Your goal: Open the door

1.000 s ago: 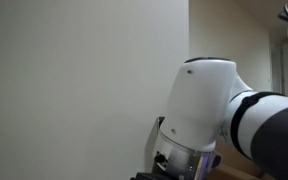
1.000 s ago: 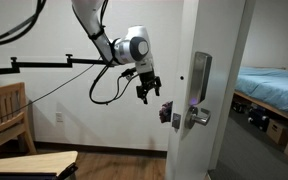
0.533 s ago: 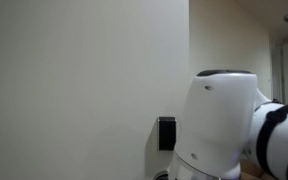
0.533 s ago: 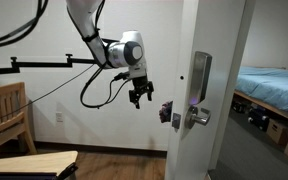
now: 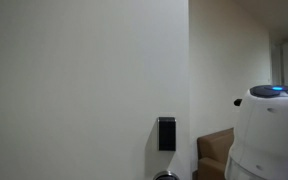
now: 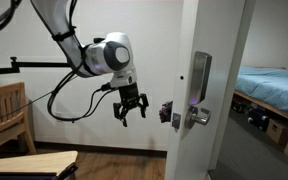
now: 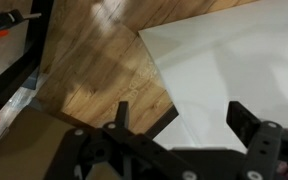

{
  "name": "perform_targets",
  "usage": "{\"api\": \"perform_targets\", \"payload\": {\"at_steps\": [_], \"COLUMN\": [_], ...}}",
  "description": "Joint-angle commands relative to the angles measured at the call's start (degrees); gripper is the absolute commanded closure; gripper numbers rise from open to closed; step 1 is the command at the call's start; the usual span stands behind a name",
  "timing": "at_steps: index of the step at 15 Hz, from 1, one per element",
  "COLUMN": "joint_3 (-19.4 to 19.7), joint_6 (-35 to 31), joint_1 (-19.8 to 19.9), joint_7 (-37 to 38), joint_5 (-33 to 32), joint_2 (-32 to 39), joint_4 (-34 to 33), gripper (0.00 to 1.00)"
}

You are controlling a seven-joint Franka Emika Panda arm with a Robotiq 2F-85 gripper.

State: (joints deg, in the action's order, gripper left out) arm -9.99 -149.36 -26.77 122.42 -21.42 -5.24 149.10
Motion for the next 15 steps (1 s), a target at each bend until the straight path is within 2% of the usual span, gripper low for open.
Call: {"api": "perform_targets", "payload": {"at_steps": [1,5,6,8,15], "joint_3": [-4.9,-7.2,-8.2,-8.9,-10.0], "joint_6": [0.1,-0.6,0.0,0.0,1.2], "joint_1": [6.7,12.6,12.4,13.6,13.2], "joint_7": [7.3,12.4,8.5,8.6,8.9], "joint_5": [-0.5,3.1,2.8,2.8,3.6], "joint_2": [-10.0,-16.6,-12.3,-13.4,-12.1], "joint_4": [7.9,12.7,9.4,10.0,8.5], "gripper": [0.0,0.0,0.0,0.0,0.0]}}
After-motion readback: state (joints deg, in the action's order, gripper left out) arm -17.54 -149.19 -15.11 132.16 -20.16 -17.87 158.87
